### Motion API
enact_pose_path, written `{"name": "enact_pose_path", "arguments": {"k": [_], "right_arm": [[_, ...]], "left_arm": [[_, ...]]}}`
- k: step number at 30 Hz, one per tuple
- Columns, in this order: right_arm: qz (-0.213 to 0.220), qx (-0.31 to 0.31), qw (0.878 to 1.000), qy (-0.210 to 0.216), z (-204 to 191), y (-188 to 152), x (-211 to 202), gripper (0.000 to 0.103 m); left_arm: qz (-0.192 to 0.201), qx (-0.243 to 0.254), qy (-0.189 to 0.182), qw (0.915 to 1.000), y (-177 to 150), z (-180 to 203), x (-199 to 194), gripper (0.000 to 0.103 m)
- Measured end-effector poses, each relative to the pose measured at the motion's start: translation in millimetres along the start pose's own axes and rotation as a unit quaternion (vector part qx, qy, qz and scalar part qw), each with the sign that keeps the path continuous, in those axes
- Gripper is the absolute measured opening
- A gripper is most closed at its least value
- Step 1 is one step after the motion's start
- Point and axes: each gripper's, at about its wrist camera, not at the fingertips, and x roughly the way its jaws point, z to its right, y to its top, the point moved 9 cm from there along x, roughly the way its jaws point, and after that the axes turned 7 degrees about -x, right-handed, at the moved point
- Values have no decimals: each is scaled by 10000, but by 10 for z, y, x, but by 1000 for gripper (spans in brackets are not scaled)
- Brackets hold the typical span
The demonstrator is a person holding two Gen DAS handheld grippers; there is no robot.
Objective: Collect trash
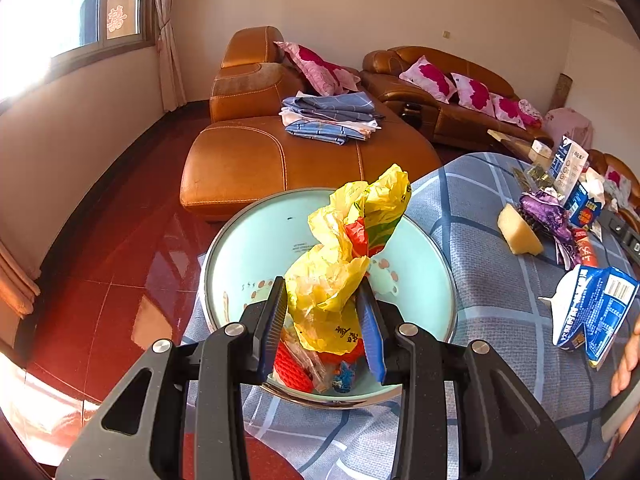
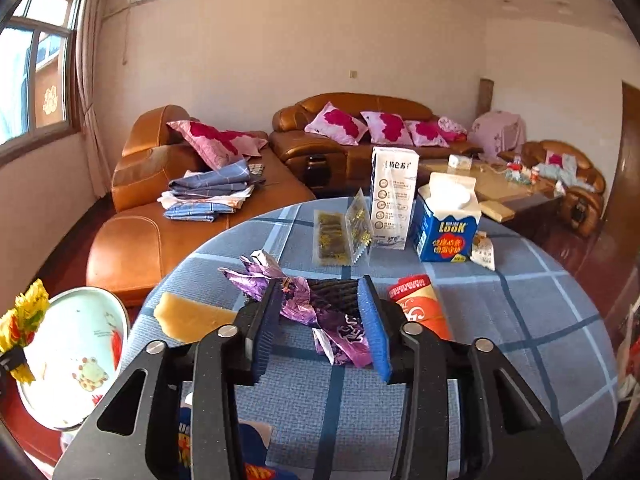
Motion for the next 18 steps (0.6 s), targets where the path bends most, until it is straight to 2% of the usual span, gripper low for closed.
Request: {"name": "enact_pose_path", "arguments": {"k": [3, 6, 8, 10, 13, 15, 18], "right_arm": [[-72, 314, 9990, 320, 52, -89, -212, 78], [-459, 615, 9945, 706, -5, -305, -359, 92], [-530, 909, 9905, 883, -45, -429, -467, 98], [-622, 840, 9900, 945, -143, -496, -479, 98], [-982, 722, 9870, 1050, -278, -613, -366, 98], [-940, 898, 9854, 1099, -274, -642, -422, 98], [-600, 812, 9889, 1088, -270, -557, -602, 98]], "left_arm": [[4, -4, 4, 10000, 5, -8, -4, 35], [-1, -22, 3, 10000, 7, -16, -7, 35], [21, -22, 9, 10000, 16, -19, -24, 35], [45, -18, 0, 10000, 23, -12, -49, 35], [88, 3, -29, 10000, 27, 0, -103, 35], [124, 11, -14, 9999, 34, -10, -130, 35], [141, -40, 15, 9999, 48, -35, -135, 36]]}}
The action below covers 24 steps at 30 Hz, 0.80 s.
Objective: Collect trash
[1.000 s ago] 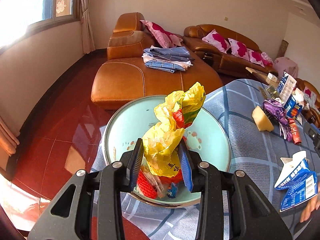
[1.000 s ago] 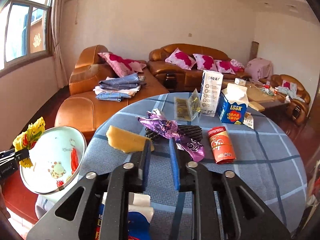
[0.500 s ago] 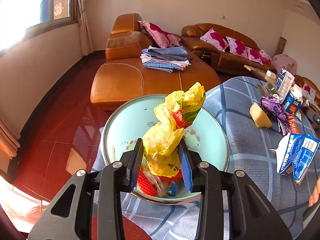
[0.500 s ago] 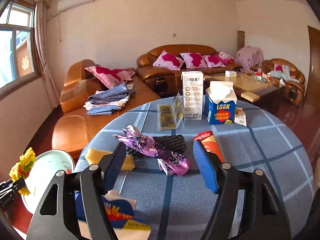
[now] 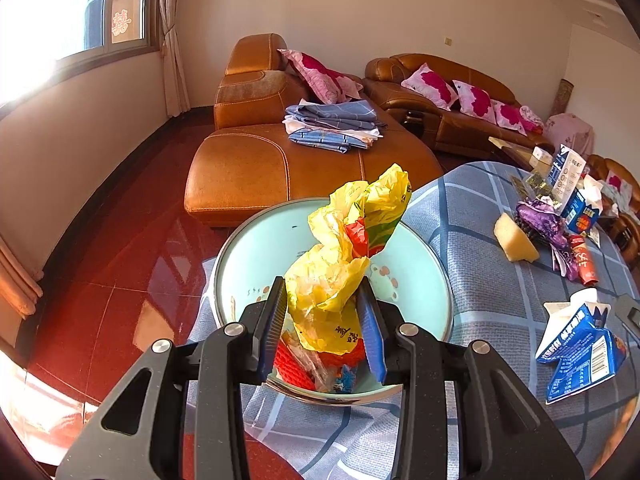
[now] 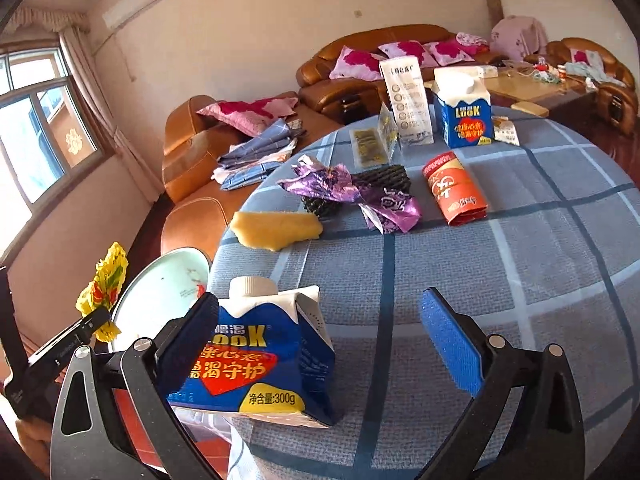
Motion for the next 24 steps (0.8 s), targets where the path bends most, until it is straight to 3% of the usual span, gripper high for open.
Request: {"name": "enact_pose_path", "arguments": {"k": [3, 7, 12, 16, 17, 18, 19, 24], "right_arm": [[71, -319, 9994, 85, -144, -30, -123, 98], [-318, -664, 9968, 306, -356, -233, -54, 98], [-795, -945, 9922, 193, -418, -398, 174, 98], [-672, -932, 9933, 100, -369, -428, 202, 98], [-643, -861, 9942, 65, -332, -423, 205, 96], [-653, -772, 9948, 87, -303, -415, 211, 83], [-689, -691, 9951, 160, -284, -408, 220, 79], [-502, -581, 9969, 195, -236, -287, 179, 77]], "left_arm": [[11, -20, 5, 10000, 10, -3, -1, 36], [40, -28, 10, 10000, 21, -6, -22, 36], [24, -23, 5, 10000, 13, -2, -25, 36], [6, -58, 9, 10000, 11, -19, -17, 36], [9, -58, 5, 10000, 11, -19, -17, 36], [19, -53, 6, 10000, 15, -18, -21, 36], [27, -50, 8, 10000, 17, -18, -25, 36], [9, -40, 18, 10000, 13, -20, -22, 36]]}}
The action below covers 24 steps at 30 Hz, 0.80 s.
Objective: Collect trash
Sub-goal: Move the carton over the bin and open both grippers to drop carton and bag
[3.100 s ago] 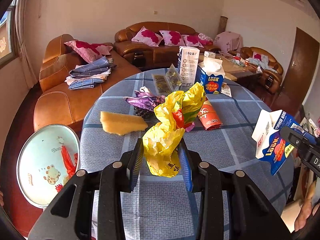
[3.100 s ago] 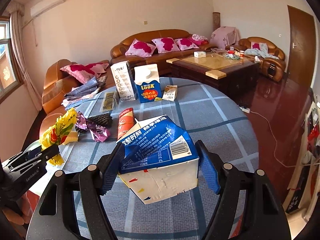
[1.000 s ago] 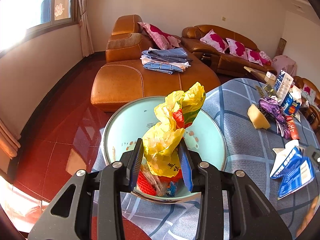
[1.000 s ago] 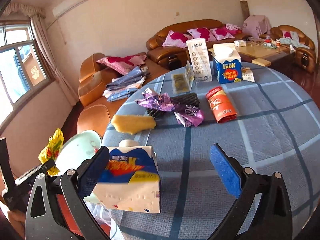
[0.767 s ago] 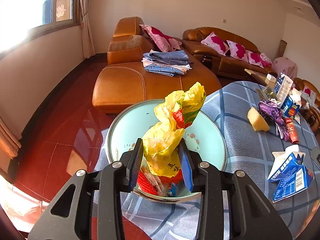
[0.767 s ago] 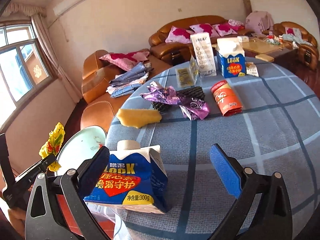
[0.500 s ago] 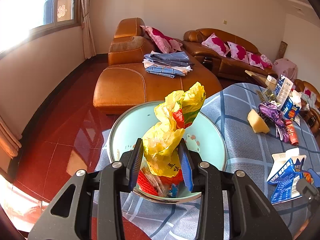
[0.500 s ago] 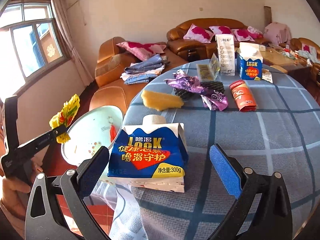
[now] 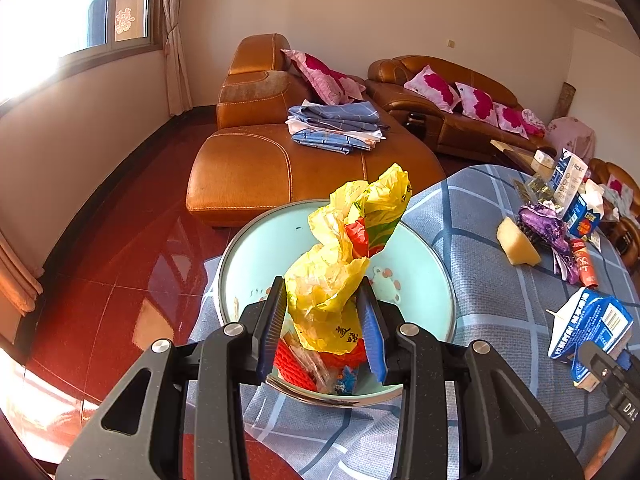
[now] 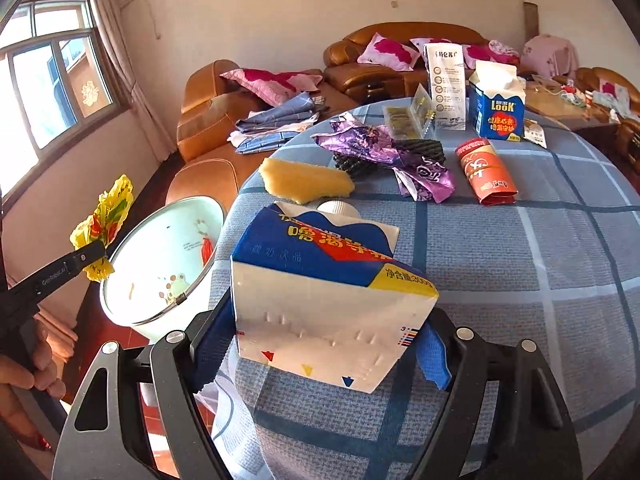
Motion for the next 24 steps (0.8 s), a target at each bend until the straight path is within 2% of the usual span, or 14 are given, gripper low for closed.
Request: {"name": "enact_pose_path", "arguments": {"k": [5, 13, 24], "right_arm": [[403, -230, 9989, 83, -142, 255, -119, 75], [554, -431, 9962, 516, -540, 576, -11, 75], [122, -1293, 9824, 1342, -1392, 655, 514, 75]], "left_arm": [[-45, 13, 17, 10000, -16, 3, 36, 36], [-54, -78, 77, 9999, 12, -105, 66, 36], [-334, -145, 313, 9988, -68, -272, 263, 36]]}}
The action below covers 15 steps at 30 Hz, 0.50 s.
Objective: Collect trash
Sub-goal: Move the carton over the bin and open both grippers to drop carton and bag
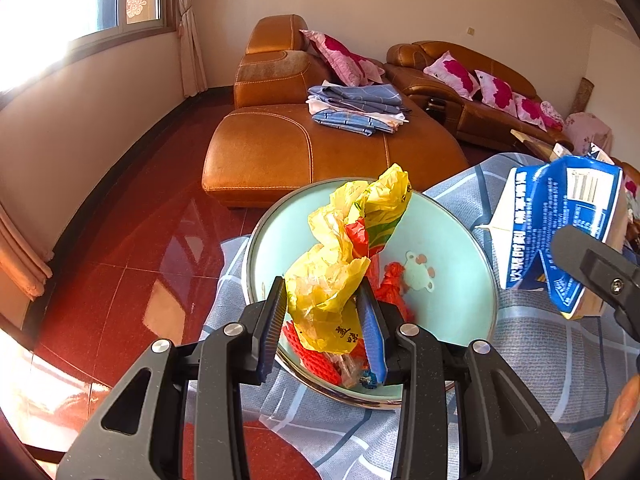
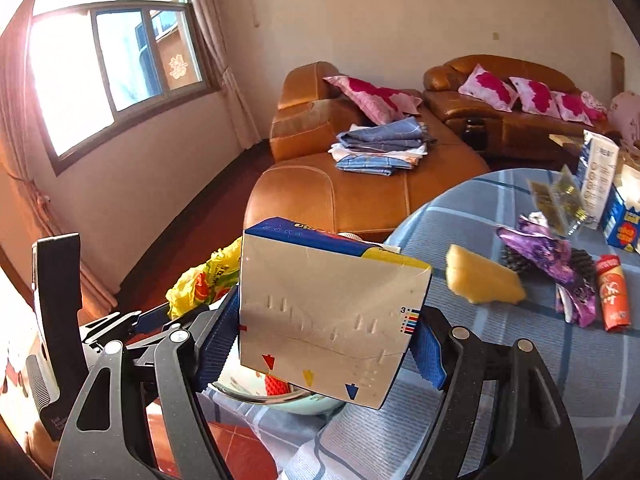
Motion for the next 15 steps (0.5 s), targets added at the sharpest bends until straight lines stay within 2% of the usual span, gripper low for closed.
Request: {"name": "enact_pose_path", "arguments": {"k": [2, 4, 5, 6, 11, 15], "right_arm": [[-158, -20, 9996, 234, -45, -12, 130, 76], [-267, 27, 9990, 368, -35, -28, 231, 82], [-259, 52, 9992, 297, 7, -29, 252, 87], [-242, 82, 9993, 264, 30, -26, 247, 87], [-147, 418, 9988, 227, 202, -59, 98, 87], [144, 699, 9973, -195, 470, -109, -188, 89]], "left_arm": [[-89, -2, 12, 10000, -26, -16, 54, 37], [-199, -43, 63, 9998, -53, -43, 115, 42], [-258, -87, 96, 9996, -68, -64, 142, 45], [-298, -125, 112, 9994, -76, -84, 156, 50], [-253, -165, 164, 9994, -56, -103, 165, 55], [-58, -249, 481, 9985, 8, -189, 103, 70]]}}
